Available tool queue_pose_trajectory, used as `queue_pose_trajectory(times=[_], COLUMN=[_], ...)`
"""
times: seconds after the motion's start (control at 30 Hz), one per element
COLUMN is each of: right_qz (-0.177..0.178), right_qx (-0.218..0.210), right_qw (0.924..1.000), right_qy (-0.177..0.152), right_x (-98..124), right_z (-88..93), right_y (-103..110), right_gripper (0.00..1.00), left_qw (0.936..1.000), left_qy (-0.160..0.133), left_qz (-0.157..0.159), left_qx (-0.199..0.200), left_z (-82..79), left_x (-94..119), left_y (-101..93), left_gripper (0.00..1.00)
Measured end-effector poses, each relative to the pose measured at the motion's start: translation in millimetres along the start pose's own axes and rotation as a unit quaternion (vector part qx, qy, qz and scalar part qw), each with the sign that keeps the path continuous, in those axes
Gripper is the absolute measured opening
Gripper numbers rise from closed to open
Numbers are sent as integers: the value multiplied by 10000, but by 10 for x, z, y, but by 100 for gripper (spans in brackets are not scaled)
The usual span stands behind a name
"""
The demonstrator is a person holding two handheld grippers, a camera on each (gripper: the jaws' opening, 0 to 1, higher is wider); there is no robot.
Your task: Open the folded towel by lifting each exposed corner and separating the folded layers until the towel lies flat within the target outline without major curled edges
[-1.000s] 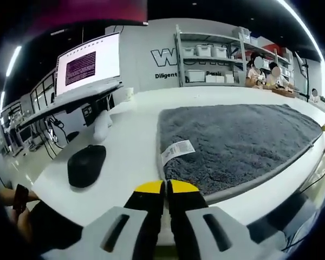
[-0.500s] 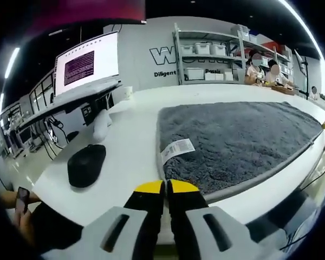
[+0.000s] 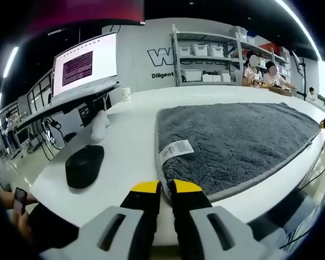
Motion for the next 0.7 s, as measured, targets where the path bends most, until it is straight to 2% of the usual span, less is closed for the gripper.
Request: queue_pose_trajectory(times=[0.1, 0.23, 0.27, 0.37, 0.5, 0.57, 0.63, 0.7], right_qz=[93, 92, 93, 84, 64, 66, -32, -77], right_qx=[-129, -166, -170, -159, -43, 34, 6, 26], right_qw=[9999, 9998, 9998, 9998, 9998, 9993, 9978, 9971], right_qy=[-67, -99, -94, -78, -192, -379, -657, -757], right_x=[22, 41, 42, 58, 87, 109, 120, 114], right_z=[-20, -37, -41, -68, -202, -332, -486, -600], right_y=[-56, -65, -73, -115, -206, -272, -325, -383], right_gripper=[15, 17, 18, 21, 20, 18, 16, 14], left_qw=[10000, 9998, 9995, 9989, 9985, 9981, 9977, 9971], left_qy=[-85, -147, -161, -220, -212, -251, -279, -325], left_qz=[-20, 36, 145, 217, 306, 392, 493, 573], left_qx=[2, 89, 235, 346, 408, 400, 381, 381], left_z=[-38, -75, -82, -106, -136, -158, -175, -195], left_x=[23, 44, 49, 70, 84, 82, 83, 84], left_y=[19, 30, 15, 15, -15, -63, -116, -157], left_gripper=[11, 24, 26, 31, 43, 51, 52, 53])
Point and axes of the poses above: the point that each gripper's makers call its tool centre point, and the gripper's own axes: x roughly backward along the fingers, y roughly to its left, z roughly out of its underside, the point moved 7 cm from there along x, roughly backward along the fingers, and after that the axes turned 2 degrees about y, right-handed, at the moved point
